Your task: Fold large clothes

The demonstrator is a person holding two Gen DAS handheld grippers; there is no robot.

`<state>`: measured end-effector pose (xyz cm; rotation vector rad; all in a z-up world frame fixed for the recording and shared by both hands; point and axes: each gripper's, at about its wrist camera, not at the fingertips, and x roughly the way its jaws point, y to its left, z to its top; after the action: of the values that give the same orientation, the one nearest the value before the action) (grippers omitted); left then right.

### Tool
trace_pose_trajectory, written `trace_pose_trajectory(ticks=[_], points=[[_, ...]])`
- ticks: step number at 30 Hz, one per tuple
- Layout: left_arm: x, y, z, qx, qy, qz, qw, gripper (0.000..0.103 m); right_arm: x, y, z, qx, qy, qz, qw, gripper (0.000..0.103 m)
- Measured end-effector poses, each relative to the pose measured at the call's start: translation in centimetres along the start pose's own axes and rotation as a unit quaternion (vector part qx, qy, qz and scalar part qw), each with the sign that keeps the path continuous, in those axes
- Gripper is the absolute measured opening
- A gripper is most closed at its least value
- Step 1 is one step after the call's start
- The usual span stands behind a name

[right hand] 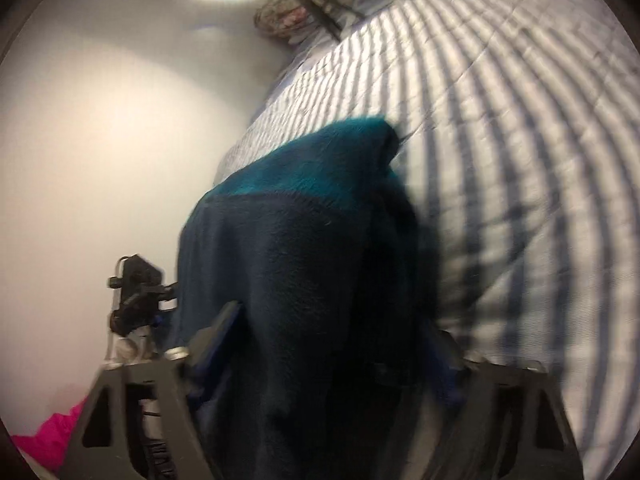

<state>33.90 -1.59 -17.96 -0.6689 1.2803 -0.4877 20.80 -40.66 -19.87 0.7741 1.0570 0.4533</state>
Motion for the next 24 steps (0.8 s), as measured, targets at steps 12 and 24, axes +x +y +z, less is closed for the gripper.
trace_pose_trajectory(ticks=[12, 24], points=[[-0.2, -4.1, -1.0, 0.077, -0.034, 0.068, 0.9941, 0.031, 0.7, 4.4, 1.4, -0.052, -0.002, -0.080, 0.995, 0.037], [-2.1, -7.9, -1.6, 0.120, -0.059, 0.065, 0.9888, 0.021, -1.8, 8.0, 3.5, -0.118, -0.039, -0.124, 0.985, 0.030]])
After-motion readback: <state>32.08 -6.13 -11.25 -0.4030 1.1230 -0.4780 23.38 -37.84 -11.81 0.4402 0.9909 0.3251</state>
